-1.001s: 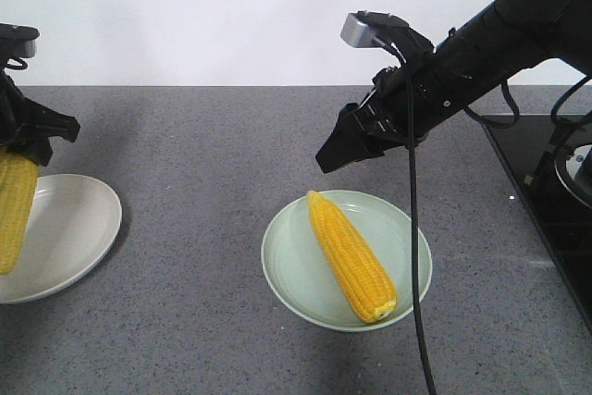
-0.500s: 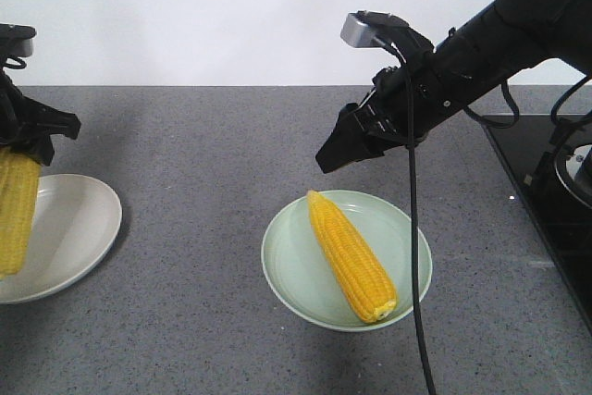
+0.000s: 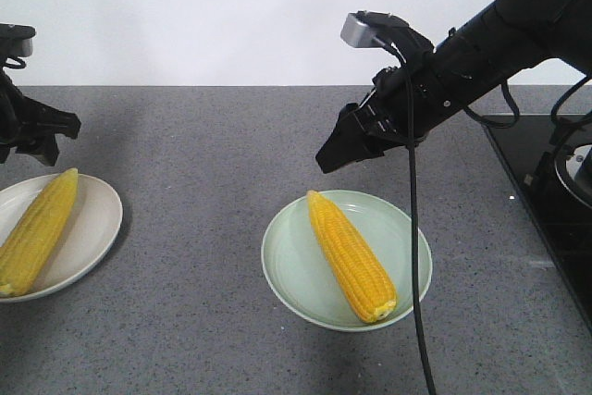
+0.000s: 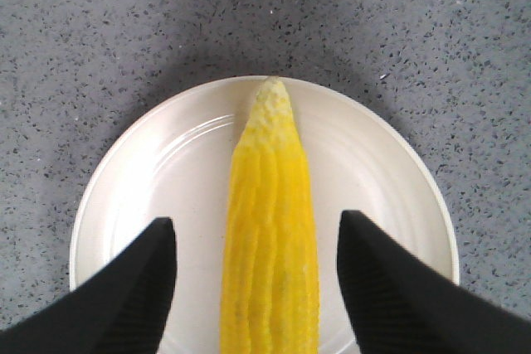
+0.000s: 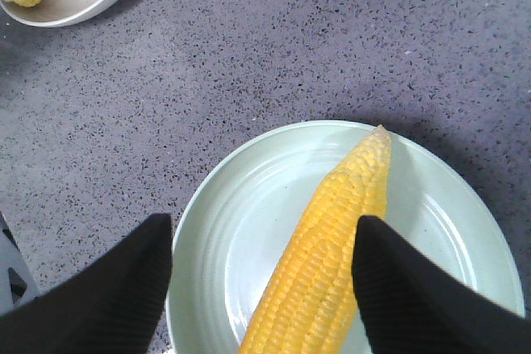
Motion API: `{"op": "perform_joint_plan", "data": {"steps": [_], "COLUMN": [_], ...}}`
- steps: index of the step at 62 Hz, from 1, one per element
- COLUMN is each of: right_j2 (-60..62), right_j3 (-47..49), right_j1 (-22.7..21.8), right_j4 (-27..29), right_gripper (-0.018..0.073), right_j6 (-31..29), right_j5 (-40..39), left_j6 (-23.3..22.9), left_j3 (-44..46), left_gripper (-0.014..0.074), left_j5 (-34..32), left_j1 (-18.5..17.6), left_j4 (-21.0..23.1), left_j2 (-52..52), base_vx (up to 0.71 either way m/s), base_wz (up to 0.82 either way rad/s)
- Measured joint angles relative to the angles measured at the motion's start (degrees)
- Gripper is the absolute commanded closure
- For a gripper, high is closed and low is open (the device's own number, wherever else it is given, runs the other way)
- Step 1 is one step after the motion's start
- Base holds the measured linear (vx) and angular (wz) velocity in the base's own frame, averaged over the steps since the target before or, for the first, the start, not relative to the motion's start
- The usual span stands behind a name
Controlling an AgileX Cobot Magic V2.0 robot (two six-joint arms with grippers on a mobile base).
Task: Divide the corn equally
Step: 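Lower the cob onto the cream plate and open the left gripper, then raise both grippers away from the plates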
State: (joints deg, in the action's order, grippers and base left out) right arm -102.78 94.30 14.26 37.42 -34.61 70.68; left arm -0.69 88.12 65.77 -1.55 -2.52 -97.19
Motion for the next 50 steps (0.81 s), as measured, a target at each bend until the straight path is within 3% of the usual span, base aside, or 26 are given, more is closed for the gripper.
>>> {"op": "perform_joint_plan", "data": {"steps": [7, 14, 31, 47, 50], "right_j2": [0.0, 0.0, 3.7, 13.4, 15.7], "right_j3": [0.0, 0.0, 0.0, 0.0, -0.5], "right_j1": [0.0, 0.0, 0.0, 0.0, 0.0], "right_j4": [0.2, 2.2, 4.5, 4.4, 4.4], "right_gripper": [0.0135, 0.0222, 0.0576, 0.0566, 0.0566], "right_j6": [-0.3, -1.8, -3.9, -8.3, -8.7], "right_j5": [0.0, -1.2, -3.1, -3.1, -3.5], "left_j6": [-0.5, -1.4, 0.2, 8.3, 10.3], "left_j3": [0.0, 0.0, 0.0, -1.4, -2.5], "left_gripper": [0.0175, 0.0191, 0.0331, 0.0599, 0.0606], "left_j5": [0.1, 0.8, 2.7, 4.9, 5.0], "left_j1": [0.0, 0.0, 0.0, 0.0, 0.0], "left_j4": [0.1, 1.1, 6.5, 16.2, 18.7], "left_j2": [0.0, 0.0, 0.0, 1.7, 2.9], "base_vx": [0.0, 0.0, 0.0, 0.0, 0.0], "base_wz": [0.0, 0.0, 0.0, 0.0, 0.0]}}
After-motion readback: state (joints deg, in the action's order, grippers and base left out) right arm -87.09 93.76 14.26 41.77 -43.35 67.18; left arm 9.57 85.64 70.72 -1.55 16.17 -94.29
